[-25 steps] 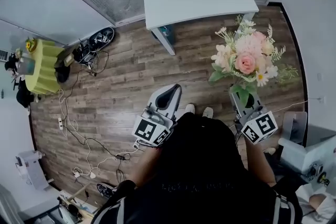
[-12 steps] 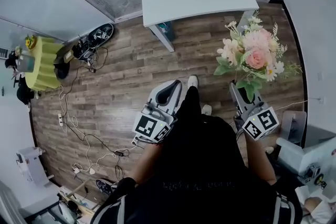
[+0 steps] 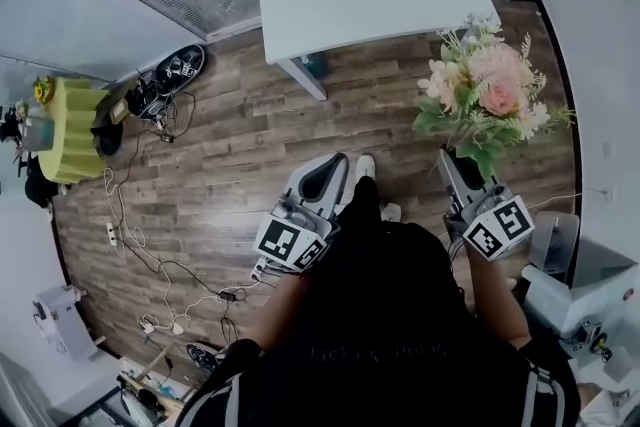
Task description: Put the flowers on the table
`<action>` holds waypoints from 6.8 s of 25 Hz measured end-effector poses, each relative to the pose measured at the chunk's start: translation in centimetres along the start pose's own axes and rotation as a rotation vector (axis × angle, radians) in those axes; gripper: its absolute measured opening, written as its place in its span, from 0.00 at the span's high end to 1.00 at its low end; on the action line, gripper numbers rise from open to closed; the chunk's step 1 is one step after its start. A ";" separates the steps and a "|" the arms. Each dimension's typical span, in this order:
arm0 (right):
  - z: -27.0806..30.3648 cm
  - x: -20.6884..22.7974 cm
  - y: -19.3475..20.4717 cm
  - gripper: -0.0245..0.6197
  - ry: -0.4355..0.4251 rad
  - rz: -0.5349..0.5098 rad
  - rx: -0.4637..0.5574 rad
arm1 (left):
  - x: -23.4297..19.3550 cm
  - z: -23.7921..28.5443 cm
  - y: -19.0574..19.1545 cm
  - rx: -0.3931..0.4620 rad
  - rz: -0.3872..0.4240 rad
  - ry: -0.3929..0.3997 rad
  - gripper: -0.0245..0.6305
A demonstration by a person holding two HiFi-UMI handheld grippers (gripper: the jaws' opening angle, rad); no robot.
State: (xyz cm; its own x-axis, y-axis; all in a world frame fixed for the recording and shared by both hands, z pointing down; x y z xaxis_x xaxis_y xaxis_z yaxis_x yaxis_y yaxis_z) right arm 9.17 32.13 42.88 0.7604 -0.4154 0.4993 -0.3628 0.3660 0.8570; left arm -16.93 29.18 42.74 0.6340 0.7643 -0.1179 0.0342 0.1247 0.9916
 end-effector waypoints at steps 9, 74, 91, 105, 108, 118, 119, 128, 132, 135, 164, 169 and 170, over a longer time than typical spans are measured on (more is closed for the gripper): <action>5.2 1.3 -2.2 0.90 -0.009 0.005 0.030 | -5.3 2.7 0.2 0.052 -0.040 0.013 0.93; 35.2 24.4 -13.8 0.90 -0.051 0.057 -0.186 | -27.5 33.8 -1.8 -0.096 -0.011 0.034 0.93; 39.2 31.4 -5.6 0.90 0.084 0.063 -0.406 | -28.4 35.7 2.7 -0.202 -0.010 0.064 0.93; 40.9 35.5 0.7 0.90 0.110 0.060 -0.592 | -27.6 38.0 6.7 -0.302 -0.093 0.099 0.93; 41.3 35.7 1.3 0.90 0.112 0.089 -0.638 | -27.2 38.1 7.2 -0.319 -0.113 0.111 0.93; 43.1 36.6 3.2 0.90 0.137 0.081 -0.709 | -26.9 37.2 8.3 -0.345 -0.128 0.085 0.93; 43.3 36.8 3.4 0.90 0.139 0.080 -0.712 | -26.9 37.1 8.3 -0.346 -0.126 0.081 0.93; 44.1 37.5 4.5 0.90 0.143 0.090 -0.757 | -27.9 35.7 7.7 -0.334 -0.134 0.022 0.93; 44.1 37.4 4.5 0.90 0.155 0.076 -0.767 | -27.9 35.6 7.7 -0.340 -0.129 0.029 0.93; 44.3 37.2 4.4 0.90 0.138 0.051 -0.765 | -27.9 35.6 7.9 -0.337 -0.142 0.030 0.93; 41.9 34.1 0.3 0.91 0.041 -0.130 -0.573 | -27.1 35.1 8.1 -0.288 -0.172 0.017 0.93; 41.2 32.4 -1.7 0.91 -0.007 -0.131 -0.478 | -26.7 34.7 8.1 -0.285 -0.169 0.016 0.93; 41.0 32.0 -2.1 0.91 -0.014 -0.128 -0.460 | -26.6 34.6 8.1 -0.283 -0.170 0.016 0.93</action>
State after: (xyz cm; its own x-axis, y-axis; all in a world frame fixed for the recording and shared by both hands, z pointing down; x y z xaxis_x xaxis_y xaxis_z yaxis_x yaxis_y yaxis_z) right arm 12.13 -16.10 62.26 0.7751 -0.4909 0.3977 0.0117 0.6405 0.7679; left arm -6.79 -12.08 55.78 0.6257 0.7267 -0.2834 -0.0791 0.4206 0.9038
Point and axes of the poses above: the fingertips, and each gripper's own axes: z forward along the fingers, x to its right, y out of its underside, the point moved 7 cm from there along -z, backward along the fingers, and after that the axes turned 7 degrees about z, right-handed, at the moved point
